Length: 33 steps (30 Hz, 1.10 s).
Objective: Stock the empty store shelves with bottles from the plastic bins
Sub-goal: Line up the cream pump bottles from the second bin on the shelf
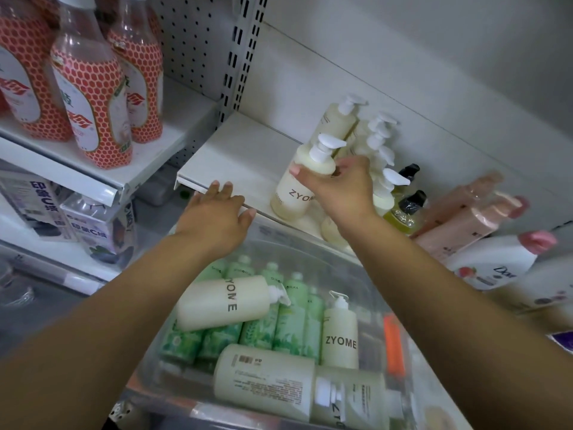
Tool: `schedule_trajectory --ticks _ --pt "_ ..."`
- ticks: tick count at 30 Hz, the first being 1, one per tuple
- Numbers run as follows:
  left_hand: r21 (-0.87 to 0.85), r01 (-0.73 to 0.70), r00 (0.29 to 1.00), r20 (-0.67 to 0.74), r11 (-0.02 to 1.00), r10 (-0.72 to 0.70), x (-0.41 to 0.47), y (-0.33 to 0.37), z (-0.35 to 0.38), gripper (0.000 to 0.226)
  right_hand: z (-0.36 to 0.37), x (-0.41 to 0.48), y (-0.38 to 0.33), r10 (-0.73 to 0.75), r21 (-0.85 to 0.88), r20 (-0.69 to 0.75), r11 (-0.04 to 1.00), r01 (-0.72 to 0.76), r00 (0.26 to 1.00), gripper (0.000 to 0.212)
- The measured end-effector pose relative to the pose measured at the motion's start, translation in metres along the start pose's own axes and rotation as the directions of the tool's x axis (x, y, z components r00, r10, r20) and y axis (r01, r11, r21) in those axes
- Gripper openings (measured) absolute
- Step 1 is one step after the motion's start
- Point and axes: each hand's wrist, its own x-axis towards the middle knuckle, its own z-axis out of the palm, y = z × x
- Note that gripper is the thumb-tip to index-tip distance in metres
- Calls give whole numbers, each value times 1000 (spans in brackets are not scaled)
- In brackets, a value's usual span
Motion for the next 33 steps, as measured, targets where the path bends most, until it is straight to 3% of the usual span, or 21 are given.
schedule_trajectory --ticks 5,9,12,14,16,18,23,27,33 --pt "-107 -12 1000 4 994 13 -2 2 -3 64 -41 -9 -20 -196 -93 -16 977 193 981 73" --pt "-102 -35 999 24 994 37 1 6 -3 69 -53 7 -38 -372 -335 203 843 421 906 64" --pt "-89 -51 998 25 995 54 2 11 -3 69 -46 29 -45 -303 -430 459 747 507 835 71" --pt "-60 -54 998 26 997 56 3 16 -2 67 -40 41 -47 -184 -410 547 792 453 817 68" --pt "-49 -53 998 28 997 54 5 20 -2 66 -34 51 -48 -151 -444 586 762 472 796 66" --pt "-61 -49 998 24 997 51 8 22 0 66 -31 57 -49 -166 -476 587 721 503 792 65" --pt "-126 -27 999 33 992 31 19 27 3 65 -29 86 -46 -125 -487 535 762 426 835 61" --pt "-172 -21 1000 8 985 23 34 28 0 65 -25 114 -48 -123 -586 512 674 450 850 65" --pt "-139 -23 999 -27 990 19 40 35 7 66 -26 153 -36 -160 -607 457 663 438 875 64"
